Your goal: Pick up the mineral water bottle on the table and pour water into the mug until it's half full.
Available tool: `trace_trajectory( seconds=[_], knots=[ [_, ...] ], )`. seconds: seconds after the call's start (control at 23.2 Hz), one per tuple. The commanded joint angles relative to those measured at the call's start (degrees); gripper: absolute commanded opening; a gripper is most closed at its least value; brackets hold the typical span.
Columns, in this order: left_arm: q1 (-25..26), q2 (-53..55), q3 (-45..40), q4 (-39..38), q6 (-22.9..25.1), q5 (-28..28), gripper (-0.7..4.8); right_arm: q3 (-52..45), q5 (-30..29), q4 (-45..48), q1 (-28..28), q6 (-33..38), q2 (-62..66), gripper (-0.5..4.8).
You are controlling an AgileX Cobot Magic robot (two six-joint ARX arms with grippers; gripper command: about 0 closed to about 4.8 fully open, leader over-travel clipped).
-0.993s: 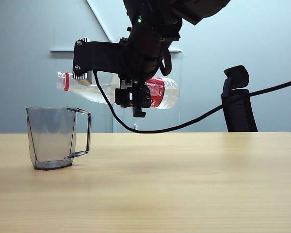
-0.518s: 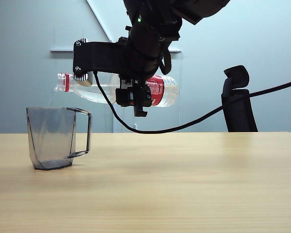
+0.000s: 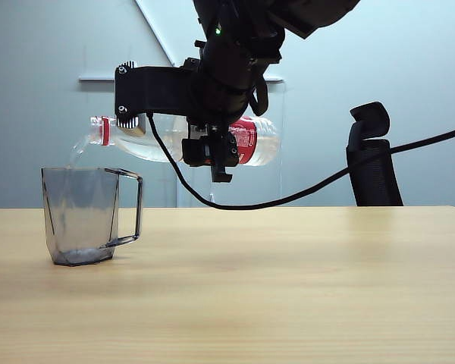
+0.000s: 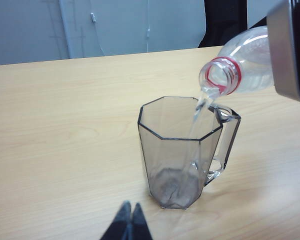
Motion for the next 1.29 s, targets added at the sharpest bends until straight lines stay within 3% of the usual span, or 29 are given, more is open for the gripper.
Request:
trace_trajectory(
  seconds=[0.04, 1.04, 1.29],
  knots=[
    [0.0, 0.1, 0.1, 0.6, -0.2, 0.2, -0.02, 0.6, 0.4, 3.2, -0.2, 0.0, -0.7, 3.0],
    [0.0, 0.1, 0.1, 0.6, -0.2, 0.2, -0.02, 0.6, 0.3, 3.7, -1.4, -0.2, -0.4, 3.0],
    [0.0, 0.1, 0.1, 0.6, -0.2, 0.2, -0.02, 0.6, 0.3, 5.1, -1.5, -3.0, -0.4, 3.0]
  ],
)
